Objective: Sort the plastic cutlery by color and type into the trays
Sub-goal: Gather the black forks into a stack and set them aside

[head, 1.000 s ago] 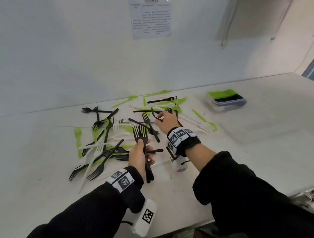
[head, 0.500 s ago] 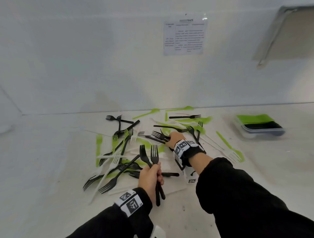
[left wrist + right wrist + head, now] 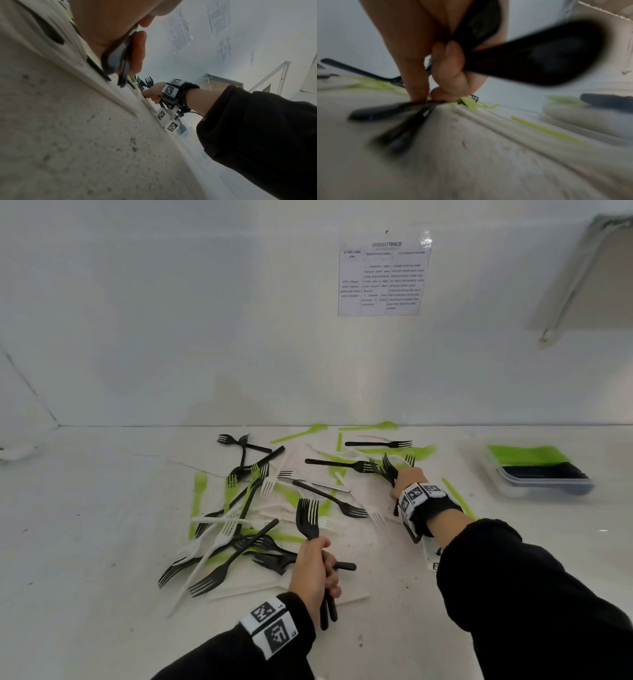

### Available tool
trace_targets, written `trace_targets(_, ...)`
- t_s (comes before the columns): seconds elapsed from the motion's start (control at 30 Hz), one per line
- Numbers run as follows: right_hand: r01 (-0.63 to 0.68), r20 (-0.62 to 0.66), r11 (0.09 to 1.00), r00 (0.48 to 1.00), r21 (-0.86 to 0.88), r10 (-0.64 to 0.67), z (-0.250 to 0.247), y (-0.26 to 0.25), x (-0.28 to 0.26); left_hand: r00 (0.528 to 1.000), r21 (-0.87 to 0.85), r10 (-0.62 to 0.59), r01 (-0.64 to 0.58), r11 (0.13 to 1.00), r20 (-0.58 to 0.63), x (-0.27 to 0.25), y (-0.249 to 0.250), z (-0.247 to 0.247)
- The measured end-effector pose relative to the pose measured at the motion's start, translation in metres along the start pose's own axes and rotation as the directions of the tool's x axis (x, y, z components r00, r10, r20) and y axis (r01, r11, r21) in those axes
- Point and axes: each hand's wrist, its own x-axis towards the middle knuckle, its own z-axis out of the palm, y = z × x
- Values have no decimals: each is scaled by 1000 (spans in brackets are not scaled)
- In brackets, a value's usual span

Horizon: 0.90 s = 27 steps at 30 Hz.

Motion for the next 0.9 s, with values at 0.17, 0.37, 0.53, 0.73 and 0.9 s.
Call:
trace_targets(0.17, -16, 35, 999, 999, -51, 18, -8, 3, 1, 1000, 48, 7, -7, 999, 1, -1, -4, 5)
trace_targets(0.37, 12, 54, 1000, 998, 10, -13, -9, 5, 16, 1000, 90, 15, -16, 996, 22, -5, -9, 7)
trace_targets(0.53, 33, 30, 999, 999, -2, -33, -3, 3, 14, 999, 95, 14, -17, 995, 34, -7, -10, 5)
trace_targets(0.73, 7, -11, 985, 1000, 175, -5, -14, -2, 19, 999, 98, 2, -6, 995, 36, -5, -11, 0)
trace_targets(0.9, 26, -81, 813, 996, 581, 25, -30, -17, 16, 999, 67, -1, -2, 998, 34, 6, -5, -1)
